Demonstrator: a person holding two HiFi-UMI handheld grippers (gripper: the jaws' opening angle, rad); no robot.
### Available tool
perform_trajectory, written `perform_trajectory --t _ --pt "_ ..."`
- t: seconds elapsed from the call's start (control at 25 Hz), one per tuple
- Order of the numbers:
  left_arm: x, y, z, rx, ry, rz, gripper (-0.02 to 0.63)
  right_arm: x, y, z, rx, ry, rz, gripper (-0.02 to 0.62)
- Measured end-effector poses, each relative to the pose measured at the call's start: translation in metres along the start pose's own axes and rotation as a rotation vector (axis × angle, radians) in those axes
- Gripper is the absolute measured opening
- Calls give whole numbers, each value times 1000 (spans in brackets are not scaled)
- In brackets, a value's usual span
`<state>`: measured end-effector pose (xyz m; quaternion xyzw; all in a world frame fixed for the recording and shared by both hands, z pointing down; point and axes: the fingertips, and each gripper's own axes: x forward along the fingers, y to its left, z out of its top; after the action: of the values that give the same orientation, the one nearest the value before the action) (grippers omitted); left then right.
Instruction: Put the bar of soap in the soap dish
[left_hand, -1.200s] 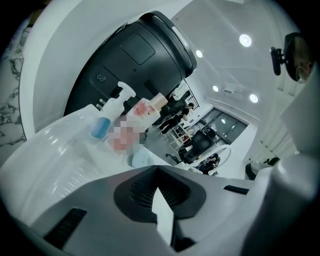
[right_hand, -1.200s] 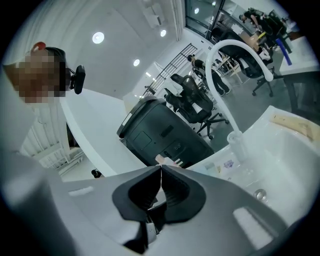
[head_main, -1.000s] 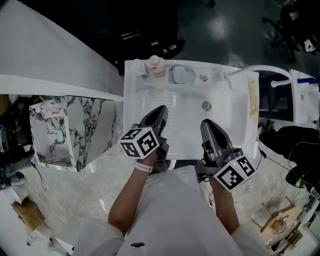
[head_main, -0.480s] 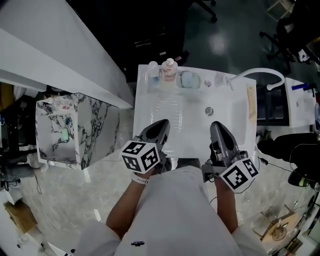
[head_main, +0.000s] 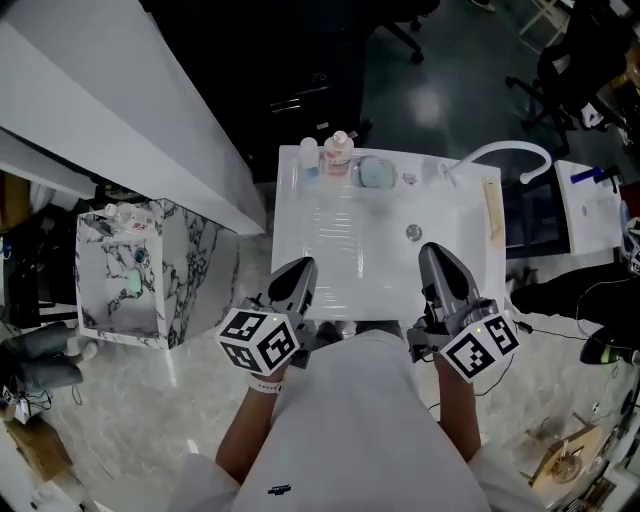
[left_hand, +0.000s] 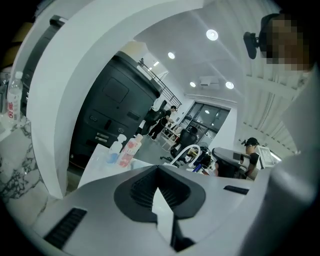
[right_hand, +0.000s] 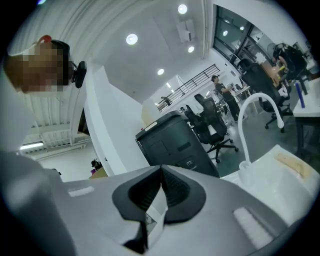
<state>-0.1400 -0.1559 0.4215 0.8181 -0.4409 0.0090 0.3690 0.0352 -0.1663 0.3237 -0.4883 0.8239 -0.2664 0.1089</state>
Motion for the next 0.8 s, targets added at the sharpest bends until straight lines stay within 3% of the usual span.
perform_trajectory --t 0.28,0.52,0.8 --pt "-38 -15 32 107 -62 5 8 -3 29 17 -172 -7 49 0" --pt "-69 -15 38 151 -96 41 8 -15 46 22 -274 -23 71 1" --pt "-90 -24 46 193 -152 65 9 -29 41 17 -417 -5 20 0"
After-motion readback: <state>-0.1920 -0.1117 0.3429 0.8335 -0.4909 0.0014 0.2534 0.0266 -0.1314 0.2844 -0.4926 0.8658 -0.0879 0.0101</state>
